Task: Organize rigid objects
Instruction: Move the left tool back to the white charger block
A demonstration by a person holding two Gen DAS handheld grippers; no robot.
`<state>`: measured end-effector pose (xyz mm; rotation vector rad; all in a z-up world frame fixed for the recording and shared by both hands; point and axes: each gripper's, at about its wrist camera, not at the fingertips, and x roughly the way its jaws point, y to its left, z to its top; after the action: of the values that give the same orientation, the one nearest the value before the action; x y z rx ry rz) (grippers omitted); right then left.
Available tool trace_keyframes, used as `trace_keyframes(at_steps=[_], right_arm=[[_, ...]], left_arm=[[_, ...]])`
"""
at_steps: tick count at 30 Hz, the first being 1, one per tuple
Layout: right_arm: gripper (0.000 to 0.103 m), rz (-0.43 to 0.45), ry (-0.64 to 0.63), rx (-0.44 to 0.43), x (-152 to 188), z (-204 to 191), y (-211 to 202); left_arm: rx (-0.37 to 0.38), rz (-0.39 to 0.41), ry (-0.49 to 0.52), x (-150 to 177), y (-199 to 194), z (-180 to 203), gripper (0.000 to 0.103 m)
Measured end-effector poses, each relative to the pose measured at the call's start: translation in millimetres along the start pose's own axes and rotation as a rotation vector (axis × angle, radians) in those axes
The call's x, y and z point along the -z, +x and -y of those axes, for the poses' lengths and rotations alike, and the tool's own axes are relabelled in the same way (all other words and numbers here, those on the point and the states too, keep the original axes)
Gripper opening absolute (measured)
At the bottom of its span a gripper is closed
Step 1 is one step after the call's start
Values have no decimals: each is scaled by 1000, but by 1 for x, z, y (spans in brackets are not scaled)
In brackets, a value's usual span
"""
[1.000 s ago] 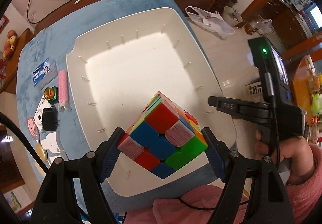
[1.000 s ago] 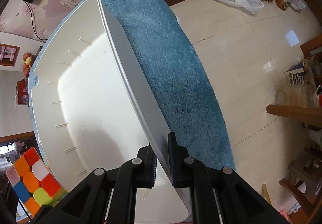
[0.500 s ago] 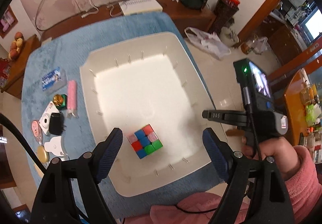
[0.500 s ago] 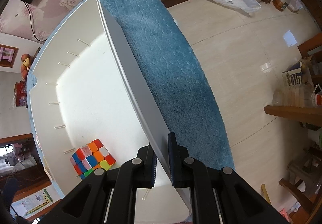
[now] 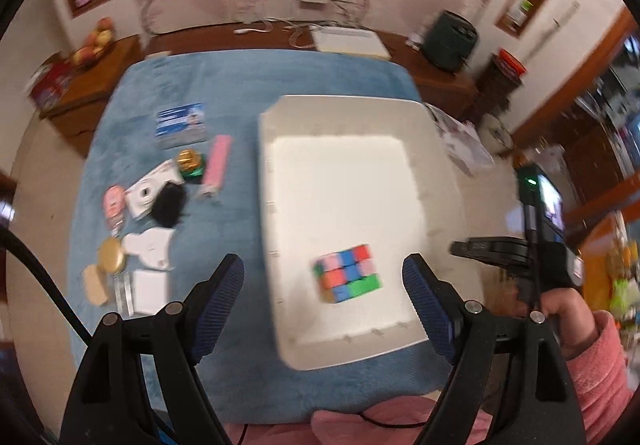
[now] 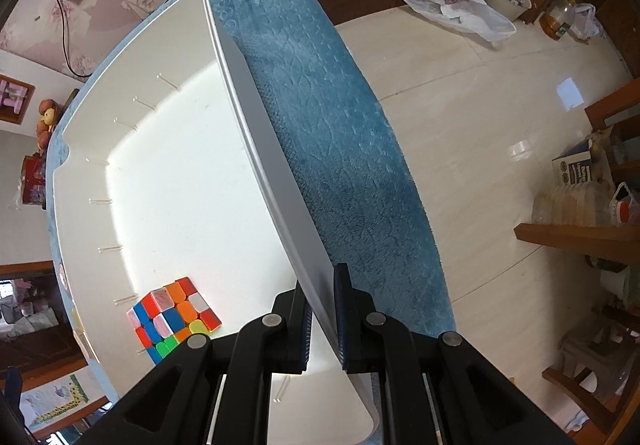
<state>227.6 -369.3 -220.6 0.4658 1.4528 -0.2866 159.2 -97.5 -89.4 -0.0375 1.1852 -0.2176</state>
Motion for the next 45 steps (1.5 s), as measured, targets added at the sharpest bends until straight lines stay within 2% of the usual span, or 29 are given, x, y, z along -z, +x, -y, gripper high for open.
trace_keyframes(at_steps=[9, 15, 20, 27, 28, 34, 40, 45], right_arm=[[10, 3, -16, 27, 4, -6, -3], [10, 5, -18, 44, 5, -8, -5], [11, 7, -12, 64, 4, -9, -4], [12, 12, 12, 95, 5, -12, -5], [12, 13, 14, 101, 5, -12, -5], [13, 1, 39, 127, 4, -15, -4], [14, -7, 74, 140, 2, -17, -3], [15, -9, 97, 151, -1, -16, 0]], left_arm=[[-115, 3, -137, 21, -3, -66, 84], [-177, -48, -215, 33, 5, -107, 84], [-181, -96, -273, 41, 19, -136, 84], [-216, -240, -279, 45, 53, -161, 85], [-275, -311, -297, 46, 60, -164, 86], [-290, -428, -278, 51, 94, -182, 87], [-300, -504, -269, 54, 118, -199, 87], [-286, -535, -275, 54, 129, -211, 87]])
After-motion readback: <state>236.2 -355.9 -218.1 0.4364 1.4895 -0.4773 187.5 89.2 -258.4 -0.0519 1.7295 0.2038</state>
